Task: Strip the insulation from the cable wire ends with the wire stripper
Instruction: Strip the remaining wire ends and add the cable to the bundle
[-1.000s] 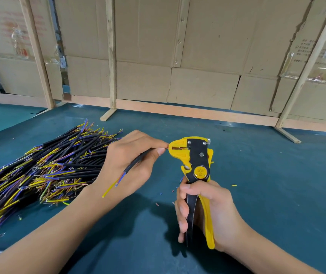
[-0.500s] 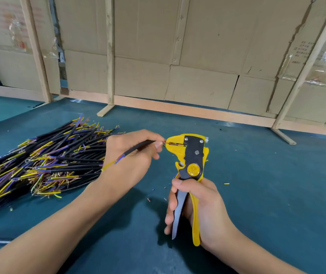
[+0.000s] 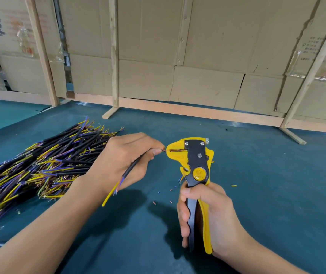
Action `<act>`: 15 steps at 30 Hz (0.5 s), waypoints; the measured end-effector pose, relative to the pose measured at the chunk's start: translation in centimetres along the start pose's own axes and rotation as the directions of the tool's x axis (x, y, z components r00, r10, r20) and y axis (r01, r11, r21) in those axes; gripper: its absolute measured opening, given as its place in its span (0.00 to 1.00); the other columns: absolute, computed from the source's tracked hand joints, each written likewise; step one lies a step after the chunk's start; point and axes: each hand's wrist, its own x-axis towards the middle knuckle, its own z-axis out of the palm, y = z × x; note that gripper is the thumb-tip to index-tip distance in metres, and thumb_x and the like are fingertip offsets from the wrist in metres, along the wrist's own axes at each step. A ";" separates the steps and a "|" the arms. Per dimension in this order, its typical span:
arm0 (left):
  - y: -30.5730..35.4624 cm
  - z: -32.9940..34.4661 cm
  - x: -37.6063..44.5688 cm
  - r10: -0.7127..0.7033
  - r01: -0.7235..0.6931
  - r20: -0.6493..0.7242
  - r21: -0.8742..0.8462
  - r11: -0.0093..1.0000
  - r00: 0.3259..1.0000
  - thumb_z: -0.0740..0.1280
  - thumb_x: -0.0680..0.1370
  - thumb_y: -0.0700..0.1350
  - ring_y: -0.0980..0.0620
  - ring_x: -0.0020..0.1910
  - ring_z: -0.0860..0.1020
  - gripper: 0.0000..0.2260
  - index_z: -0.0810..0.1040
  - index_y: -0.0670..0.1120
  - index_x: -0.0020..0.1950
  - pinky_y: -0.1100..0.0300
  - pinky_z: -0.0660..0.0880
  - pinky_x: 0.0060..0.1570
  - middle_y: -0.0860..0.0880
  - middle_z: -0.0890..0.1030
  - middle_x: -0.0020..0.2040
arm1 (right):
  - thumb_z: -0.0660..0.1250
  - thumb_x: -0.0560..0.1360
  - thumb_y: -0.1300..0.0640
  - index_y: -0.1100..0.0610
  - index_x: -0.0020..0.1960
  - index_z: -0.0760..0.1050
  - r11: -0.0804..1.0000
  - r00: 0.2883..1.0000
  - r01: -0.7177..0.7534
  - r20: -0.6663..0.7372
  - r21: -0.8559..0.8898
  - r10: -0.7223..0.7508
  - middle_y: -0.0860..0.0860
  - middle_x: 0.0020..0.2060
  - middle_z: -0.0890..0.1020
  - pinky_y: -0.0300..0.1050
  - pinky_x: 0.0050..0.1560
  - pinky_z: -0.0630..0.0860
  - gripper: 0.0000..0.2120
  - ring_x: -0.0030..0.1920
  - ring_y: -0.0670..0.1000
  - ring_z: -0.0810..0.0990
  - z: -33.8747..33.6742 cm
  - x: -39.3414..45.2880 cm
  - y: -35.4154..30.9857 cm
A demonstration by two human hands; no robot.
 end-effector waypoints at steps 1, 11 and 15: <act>0.3 -0.1 0.1 0.008 -0.008 0.015 0.012 1.000 1.000 0.70 0.76 0.33 0.51 0.33 0.78 0.05 0.85 0.40 0.46 0.60 0.75 0.37 0.50 0.81 0.38 | 0.70 0.60 0.53 0.64 0.31 0.69 1.000 1.000 0.002 0.005 -0.023 -0.002 0.59 0.24 0.70 0.45 0.24 0.74 0.15 0.20 0.56 0.69 -0.1 0.1 0.0; -4.5 -5.7 -0.3 -0.637 0.611 -0.304 -0.188 0.769 0.709 0.65 0.81 0.44 0.70 0.33 0.76 0.14 0.83 0.61 0.42 0.72 0.71 0.41 0.65 0.80 0.33 | 0.68 0.60 0.57 0.62 0.31 0.71 0.990 0.994 0.057 -0.095 0.127 -0.045 0.61 0.26 0.69 0.55 0.28 0.76 0.09 0.22 0.58 0.71 -1.3 -0.3 0.0; -0.7 -3.3 0.8 -0.397 0.391 -0.234 -0.075 0.917 0.887 0.70 0.79 0.43 0.68 0.43 0.79 0.07 0.84 0.54 0.52 0.80 0.67 0.46 0.59 0.83 0.38 | 0.71 0.61 0.57 0.62 0.35 0.71 0.989 0.996 0.080 -0.056 0.125 -0.073 0.62 0.29 0.72 0.60 0.31 0.77 0.10 0.25 0.59 0.73 -0.5 0.0 0.3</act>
